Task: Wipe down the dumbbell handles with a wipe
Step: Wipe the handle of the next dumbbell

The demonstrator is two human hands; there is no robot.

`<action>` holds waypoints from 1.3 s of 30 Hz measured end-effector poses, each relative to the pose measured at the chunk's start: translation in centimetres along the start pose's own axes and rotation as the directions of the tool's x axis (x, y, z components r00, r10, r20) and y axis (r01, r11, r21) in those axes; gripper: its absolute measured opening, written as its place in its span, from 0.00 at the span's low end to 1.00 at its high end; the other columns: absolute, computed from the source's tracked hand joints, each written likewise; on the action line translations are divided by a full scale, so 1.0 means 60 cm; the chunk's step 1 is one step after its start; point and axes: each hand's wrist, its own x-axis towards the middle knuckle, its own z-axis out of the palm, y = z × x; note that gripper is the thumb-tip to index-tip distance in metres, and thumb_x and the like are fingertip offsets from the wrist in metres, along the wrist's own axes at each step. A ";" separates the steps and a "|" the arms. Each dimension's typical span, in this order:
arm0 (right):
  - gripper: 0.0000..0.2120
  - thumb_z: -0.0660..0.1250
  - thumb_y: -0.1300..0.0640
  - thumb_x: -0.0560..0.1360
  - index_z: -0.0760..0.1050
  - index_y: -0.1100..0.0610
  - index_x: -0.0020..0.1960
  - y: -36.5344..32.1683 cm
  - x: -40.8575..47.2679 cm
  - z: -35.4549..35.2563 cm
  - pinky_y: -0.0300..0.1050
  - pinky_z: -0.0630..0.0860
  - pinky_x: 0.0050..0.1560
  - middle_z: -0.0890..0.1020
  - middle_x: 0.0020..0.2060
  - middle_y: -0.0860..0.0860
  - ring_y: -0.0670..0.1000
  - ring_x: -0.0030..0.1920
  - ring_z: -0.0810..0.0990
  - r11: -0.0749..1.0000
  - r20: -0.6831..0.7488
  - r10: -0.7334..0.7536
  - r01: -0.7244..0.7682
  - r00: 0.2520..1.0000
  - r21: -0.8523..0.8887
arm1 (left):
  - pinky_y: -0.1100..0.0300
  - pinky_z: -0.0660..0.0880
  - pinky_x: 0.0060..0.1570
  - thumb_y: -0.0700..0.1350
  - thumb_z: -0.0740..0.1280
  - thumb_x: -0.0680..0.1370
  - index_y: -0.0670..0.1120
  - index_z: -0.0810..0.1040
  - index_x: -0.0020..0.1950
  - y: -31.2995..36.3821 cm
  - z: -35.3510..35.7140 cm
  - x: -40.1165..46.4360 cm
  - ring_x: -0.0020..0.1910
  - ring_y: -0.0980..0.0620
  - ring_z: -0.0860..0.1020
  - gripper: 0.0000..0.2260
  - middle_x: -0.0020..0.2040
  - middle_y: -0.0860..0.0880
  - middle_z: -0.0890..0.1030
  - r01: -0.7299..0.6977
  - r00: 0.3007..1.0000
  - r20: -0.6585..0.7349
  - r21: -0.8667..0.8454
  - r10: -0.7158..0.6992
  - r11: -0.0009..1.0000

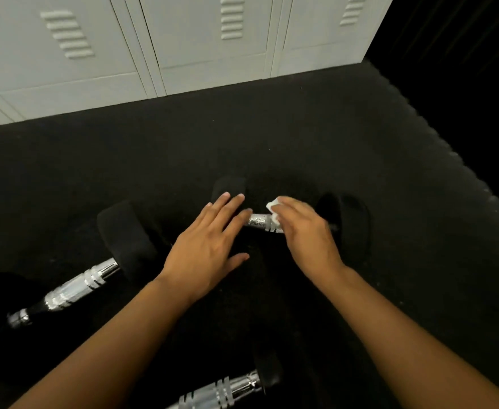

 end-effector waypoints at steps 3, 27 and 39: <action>0.12 0.66 0.67 0.72 0.77 0.61 0.55 0.007 0.001 0.030 0.52 0.72 0.61 0.78 0.57 0.60 0.59 0.59 0.75 0.999 0.113 0.042 -0.040 0.993 -0.016 | 0.53 0.50 0.71 0.58 0.72 0.67 0.45 0.54 0.75 -0.017 0.003 0.023 0.75 0.47 0.49 0.44 0.76 0.46 0.52 0.020 0.999 0.035 0.007 -0.020 1.000; 0.07 0.60 0.60 0.74 0.77 0.58 0.46 -0.011 0.082 0.045 0.48 0.72 0.40 0.79 0.41 0.59 0.62 0.44 0.77 0.966 0.429 0.257 -0.229 0.866 -0.117 | 0.61 0.46 0.70 0.48 0.78 0.62 0.45 0.51 0.75 -0.015 0.019 0.019 0.75 0.54 0.45 0.50 0.76 0.51 0.49 0.131 0.991 0.047 -0.271 -0.123 0.954; 0.10 0.61 0.56 0.76 0.77 0.61 0.47 -0.037 0.120 0.060 0.44 0.69 0.39 0.79 0.47 0.61 0.61 0.48 0.78 0.919 0.531 0.385 -0.364 0.755 -0.148 | 0.60 0.47 0.71 0.48 0.77 0.64 0.47 0.47 0.76 -0.008 0.017 0.019 0.75 0.54 0.42 0.50 0.77 0.51 0.46 0.158 0.987 0.068 -0.258 -0.145 0.953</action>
